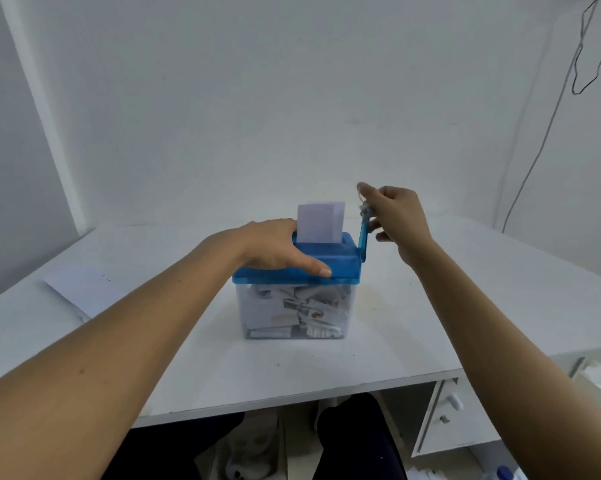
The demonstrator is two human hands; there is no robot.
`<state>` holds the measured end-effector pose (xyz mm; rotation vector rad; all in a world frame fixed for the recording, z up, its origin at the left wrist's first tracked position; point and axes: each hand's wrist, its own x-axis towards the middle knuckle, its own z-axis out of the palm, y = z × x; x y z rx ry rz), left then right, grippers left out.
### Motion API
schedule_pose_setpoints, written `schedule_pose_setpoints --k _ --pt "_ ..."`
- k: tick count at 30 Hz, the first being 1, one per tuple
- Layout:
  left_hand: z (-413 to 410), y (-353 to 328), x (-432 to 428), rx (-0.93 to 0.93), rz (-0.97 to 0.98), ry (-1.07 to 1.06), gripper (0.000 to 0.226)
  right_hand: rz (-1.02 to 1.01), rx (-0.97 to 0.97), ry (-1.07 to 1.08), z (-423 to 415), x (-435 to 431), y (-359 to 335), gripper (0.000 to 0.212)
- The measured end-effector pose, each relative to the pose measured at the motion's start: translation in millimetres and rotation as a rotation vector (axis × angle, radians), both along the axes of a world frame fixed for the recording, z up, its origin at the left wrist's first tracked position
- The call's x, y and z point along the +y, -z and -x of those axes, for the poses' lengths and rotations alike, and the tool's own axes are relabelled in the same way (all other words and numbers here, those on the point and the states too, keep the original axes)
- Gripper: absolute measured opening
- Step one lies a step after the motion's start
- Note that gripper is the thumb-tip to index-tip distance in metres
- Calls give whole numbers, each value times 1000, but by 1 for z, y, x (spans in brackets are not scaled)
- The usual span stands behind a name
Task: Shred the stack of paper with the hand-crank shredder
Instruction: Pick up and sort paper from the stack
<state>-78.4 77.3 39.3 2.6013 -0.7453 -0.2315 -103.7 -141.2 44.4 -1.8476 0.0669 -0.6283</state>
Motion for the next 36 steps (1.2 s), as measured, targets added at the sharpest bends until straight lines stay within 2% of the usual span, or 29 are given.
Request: schedule_pose_setpoints --k 3,7,11,14,16,19,22,25,28,31,36 --pt "4 -2 -2 -13 11 -17 92 45 0 34 -16 -5 1 37" --pt "6 -2 -4 -13 14 -14 84 41 36 93 -35 -8 8 45" --pt "5 1 -3 -47 18 -12 83 121 252 115 -41 -3 40 48" --pt "6 1 -3 -75 13 -19 78 63 278 143 -42 -2 59 46" --pt "9 1 -3 -96 9 -25 79 132 317 129 -38 -2 58 45" --pt "10 0 -4 -97 10 -35 73 253 525 60 -25 -1 58 32" --pt "10 2 -5 -133 -16 -43 78 338 631 32 -11 1 69 31" --pt "8 2 -4 -108 -18 -48 73 226 573 16 3 3 85 38" --pt "7 0 -4 -91 -14 -50 76 261 500 -29 26 3 88 41" --pt "7 -2 -6 -70 -43 -58 80 271 474 -81 56 3 78 53" --pt "6 -5 -7 -52 -61 -77 76 29 401 -239 87 -8 38 46"
